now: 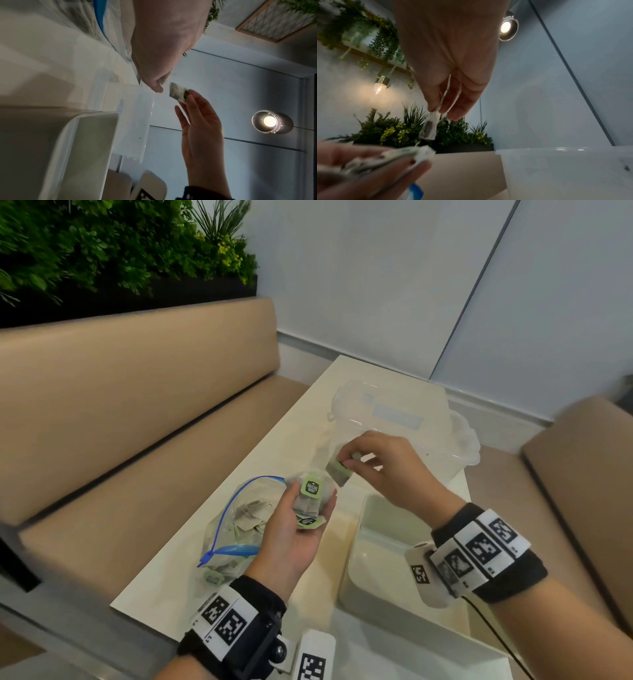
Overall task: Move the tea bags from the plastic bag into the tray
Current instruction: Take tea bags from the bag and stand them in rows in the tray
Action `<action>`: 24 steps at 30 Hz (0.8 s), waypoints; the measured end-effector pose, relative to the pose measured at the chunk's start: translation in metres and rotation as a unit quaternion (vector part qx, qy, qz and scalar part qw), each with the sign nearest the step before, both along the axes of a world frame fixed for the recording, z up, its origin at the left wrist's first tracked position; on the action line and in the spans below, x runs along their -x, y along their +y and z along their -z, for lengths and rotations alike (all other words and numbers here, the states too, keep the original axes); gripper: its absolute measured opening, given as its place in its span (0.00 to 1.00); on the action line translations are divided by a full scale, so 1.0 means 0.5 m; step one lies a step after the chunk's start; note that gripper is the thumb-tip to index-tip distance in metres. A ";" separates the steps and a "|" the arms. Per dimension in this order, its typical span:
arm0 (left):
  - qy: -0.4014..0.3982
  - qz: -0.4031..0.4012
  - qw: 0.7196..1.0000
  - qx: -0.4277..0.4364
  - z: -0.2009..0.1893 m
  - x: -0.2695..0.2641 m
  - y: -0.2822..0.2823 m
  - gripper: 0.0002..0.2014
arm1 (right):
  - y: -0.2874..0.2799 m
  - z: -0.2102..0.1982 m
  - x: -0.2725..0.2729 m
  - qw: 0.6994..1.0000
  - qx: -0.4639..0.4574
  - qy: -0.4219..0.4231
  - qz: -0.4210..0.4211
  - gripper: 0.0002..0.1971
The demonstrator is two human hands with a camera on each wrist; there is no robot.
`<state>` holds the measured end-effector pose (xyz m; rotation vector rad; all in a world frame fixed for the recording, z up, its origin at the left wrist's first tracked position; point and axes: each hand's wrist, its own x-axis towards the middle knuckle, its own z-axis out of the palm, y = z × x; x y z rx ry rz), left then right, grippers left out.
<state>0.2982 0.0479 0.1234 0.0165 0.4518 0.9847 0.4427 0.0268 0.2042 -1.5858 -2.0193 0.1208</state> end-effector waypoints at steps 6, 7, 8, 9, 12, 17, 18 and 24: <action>0.005 -0.004 1.000 -0.006 0.012 0.035 0.006 0.06 | -0.021 -0.022 -0.067 0.995 0.083 -0.033 0.042 0.11; 0.008 -0.004 1.000 -0.010 0.013 0.041 0.007 0.07 | -0.023 -0.012 -0.084 0.990 0.110 -0.072 0.051 0.13; 0.010 -0.004 1.000 -0.013 0.013 0.046 0.006 0.09 | -0.024 0.006 -0.103 0.981 0.147 -0.113 0.060 0.14; 0.011 -0.005 1.000 -0.016 0.013 0.051 0.005 0.09 | -0.026 0.028 -0.120 0.967 0.196 -0.151 0.066 0.16; 0.021 -0.008 1.000 -0.014 0.012 0.059 0.000 0.10 | -0.029 0.102 -0.160 0.908 0.352 -0.218 0.065 0.24; 0.040 -0.001 0.999 -0.013 0.025 0.057 -0.007 0.12 | -0.001 0.185 -0.174 0.846 0.479 -0.234 0.027 0.29; 0.044 0.000 0.999 -0.013 0.027 0.055 -0.008 0.12 | 0.010 0.198 -0.173 0.841 0.484 -0.242 0.026 0.29; 0.062 0.003 0.998 -0.018 0.031 0.046 -0.012 0.22 | 0.057 0.243 -0.167 0.831 0.480 -0.276 0.058 0.24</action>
